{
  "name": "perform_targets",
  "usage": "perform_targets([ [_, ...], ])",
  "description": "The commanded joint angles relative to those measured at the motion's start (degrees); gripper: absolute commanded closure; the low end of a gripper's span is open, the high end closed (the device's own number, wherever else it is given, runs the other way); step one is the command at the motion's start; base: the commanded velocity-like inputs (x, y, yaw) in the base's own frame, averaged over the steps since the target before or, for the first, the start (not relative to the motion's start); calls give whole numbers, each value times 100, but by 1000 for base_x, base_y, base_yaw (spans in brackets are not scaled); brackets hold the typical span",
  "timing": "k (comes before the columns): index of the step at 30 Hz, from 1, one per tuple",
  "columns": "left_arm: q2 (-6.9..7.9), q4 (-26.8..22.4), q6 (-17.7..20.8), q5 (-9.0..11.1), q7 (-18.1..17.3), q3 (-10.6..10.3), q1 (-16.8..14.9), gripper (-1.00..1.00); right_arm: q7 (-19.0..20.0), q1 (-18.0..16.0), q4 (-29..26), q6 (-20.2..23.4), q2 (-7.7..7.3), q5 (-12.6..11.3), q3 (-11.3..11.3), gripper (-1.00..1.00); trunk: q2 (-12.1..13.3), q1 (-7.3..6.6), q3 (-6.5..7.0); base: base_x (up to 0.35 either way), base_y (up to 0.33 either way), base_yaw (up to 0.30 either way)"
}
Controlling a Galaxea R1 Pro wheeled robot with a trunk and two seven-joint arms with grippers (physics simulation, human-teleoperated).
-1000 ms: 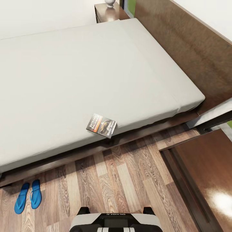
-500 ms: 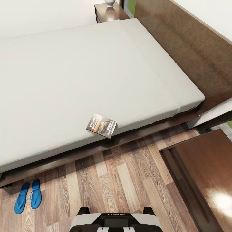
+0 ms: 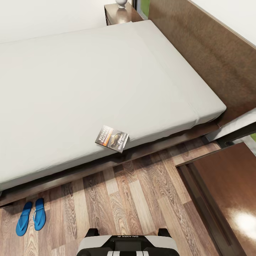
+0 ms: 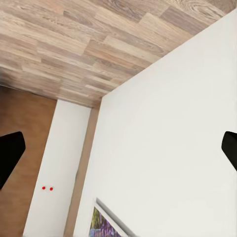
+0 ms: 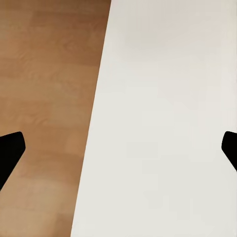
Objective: In the bedroom, move the book from the bed onto either nightstand, and place the two sandals side by side next to the bed.
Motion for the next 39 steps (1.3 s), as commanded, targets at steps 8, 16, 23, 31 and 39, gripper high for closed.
perform_targets([
  [8, -34, 5, -27, 57, 26, -11, 1, -100, 31, -5, -161, 25, -12, 49, -54, -100, -2, 1, -1, 0, 0, 0],
  [16, -50, 2, -29, 73, 26, -11, 1, -100, 29, -7, -262, 22, -134, 22, -173, -100, -2, 1, -1, 0, 0, 0],
  [23, -72, 2, -30, 77, 26, -11, 1, -100, 38, -13, -335, -52, -254, -42, -552, -100, -2, 1, -1, 0, 0, 0],
  [31, -79, 2, -38, 79, 26, -11, 1, -100, 110, -212, -452, -164, -297, -81, -723, -100, -2, 1, -1, 0, 0, 0],
  [39, -80, 5, -84, 79, 26, -13, 1, -100, 140, -349, -481, -182, -301, -90, -756, -100, -2, 1, -1, 0, 0, 0],
])
